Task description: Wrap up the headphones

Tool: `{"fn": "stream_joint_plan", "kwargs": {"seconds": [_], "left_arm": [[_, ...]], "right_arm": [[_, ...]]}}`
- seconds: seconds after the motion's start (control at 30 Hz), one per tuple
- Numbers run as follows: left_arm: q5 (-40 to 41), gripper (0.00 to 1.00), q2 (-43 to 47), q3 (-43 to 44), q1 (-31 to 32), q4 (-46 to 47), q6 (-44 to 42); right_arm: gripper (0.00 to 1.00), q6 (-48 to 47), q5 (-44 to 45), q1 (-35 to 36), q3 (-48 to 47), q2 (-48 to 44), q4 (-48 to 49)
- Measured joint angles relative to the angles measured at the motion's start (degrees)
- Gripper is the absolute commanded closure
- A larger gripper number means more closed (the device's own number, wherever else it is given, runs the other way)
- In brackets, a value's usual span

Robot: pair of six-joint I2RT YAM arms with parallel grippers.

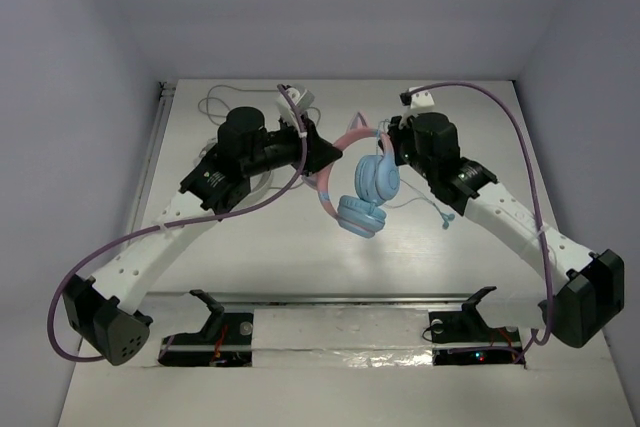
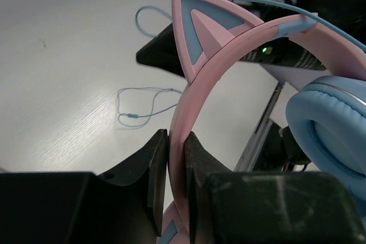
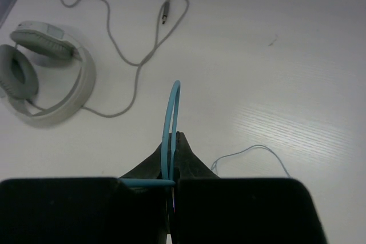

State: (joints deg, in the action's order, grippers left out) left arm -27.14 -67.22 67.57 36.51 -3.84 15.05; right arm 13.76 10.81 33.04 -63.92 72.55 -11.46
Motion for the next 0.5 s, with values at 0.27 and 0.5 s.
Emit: {"fn": "stream_joint_plan", "kwargs": {"seconds": [0.27, 0.5], "left_arm": [[-3.72, 1.00, 0.00, -3.30, -0.63, 10.95, 8.57], [-1.42, 1.00, 0.00, -4.52, -1.01, 20.06, 17.00]], "right_arm": [[0.95, 4.07, -15.98, 0.02, 11.74, -3.87, 12.90], [0.80, 9.05, -25.57, 0.02, 17.86, -6.60, 25.75]]}}
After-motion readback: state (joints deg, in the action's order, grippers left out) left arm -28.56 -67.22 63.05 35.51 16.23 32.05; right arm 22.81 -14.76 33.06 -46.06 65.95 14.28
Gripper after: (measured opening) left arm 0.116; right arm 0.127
